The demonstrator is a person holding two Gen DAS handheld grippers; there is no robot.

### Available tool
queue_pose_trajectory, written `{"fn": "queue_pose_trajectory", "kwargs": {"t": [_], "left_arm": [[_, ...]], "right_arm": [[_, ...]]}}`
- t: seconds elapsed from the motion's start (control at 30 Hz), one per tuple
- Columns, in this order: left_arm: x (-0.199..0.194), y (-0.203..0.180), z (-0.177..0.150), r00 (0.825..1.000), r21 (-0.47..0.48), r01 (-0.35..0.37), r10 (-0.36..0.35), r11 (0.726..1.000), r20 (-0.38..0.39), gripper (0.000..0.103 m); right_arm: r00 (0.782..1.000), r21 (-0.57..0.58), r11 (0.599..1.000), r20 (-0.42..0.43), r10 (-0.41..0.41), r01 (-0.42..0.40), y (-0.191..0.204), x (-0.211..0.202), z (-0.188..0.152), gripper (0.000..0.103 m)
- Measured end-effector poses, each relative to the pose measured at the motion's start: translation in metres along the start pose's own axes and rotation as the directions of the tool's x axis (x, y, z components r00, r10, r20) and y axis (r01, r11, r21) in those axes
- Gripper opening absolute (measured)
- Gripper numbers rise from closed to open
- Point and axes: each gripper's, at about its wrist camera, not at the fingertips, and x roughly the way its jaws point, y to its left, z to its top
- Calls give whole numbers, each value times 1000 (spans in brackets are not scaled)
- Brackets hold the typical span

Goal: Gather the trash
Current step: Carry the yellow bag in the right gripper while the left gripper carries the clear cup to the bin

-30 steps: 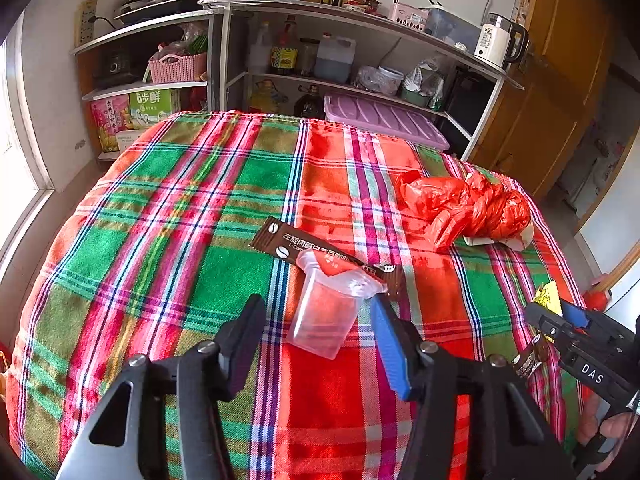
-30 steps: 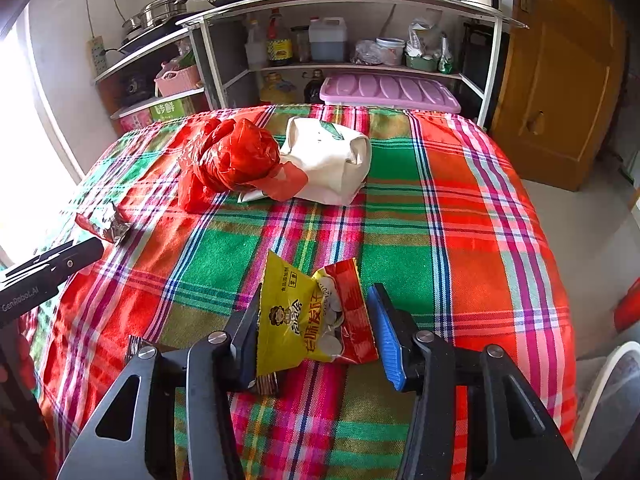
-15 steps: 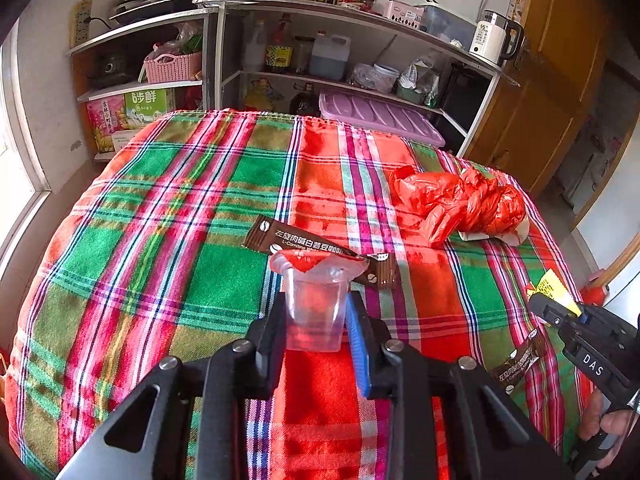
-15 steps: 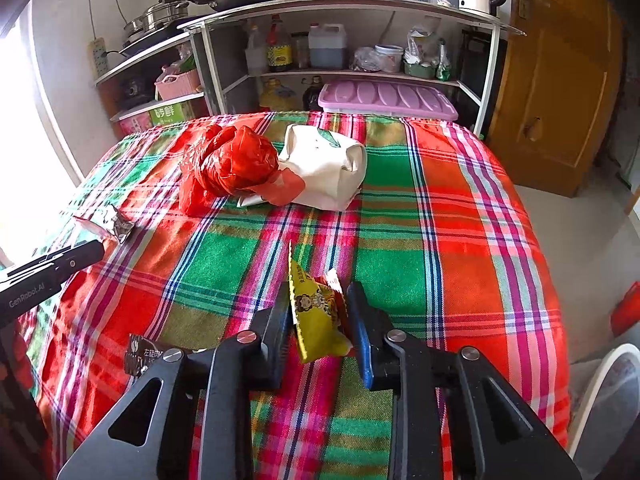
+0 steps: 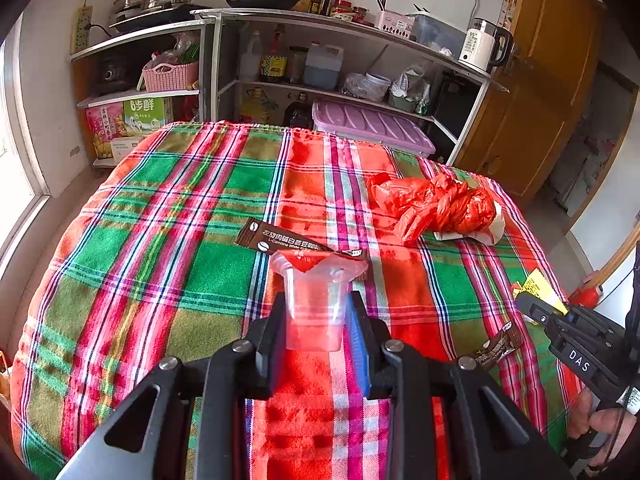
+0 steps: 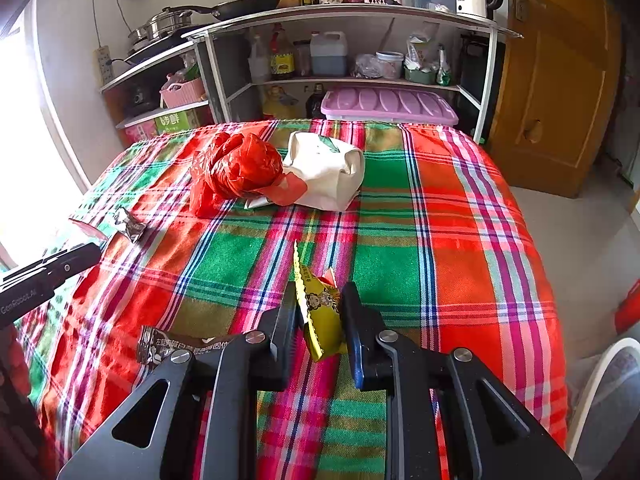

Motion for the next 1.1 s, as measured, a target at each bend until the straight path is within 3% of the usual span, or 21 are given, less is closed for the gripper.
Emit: {"fn": "queue_pose_trajectory", "kwargs": {"t": [0.53,1.1], "left_arm": [[-31,-46,-3,997,68,63,-66,996,42,30],[-47,-152,-24,982,218,175,-185,960,26,30]], "right_arm": [[998,25,1000,67,-3,1,-16,-46,-11,22],[987,125,988,122,-101,86,-84,-110,-42,22]]}}
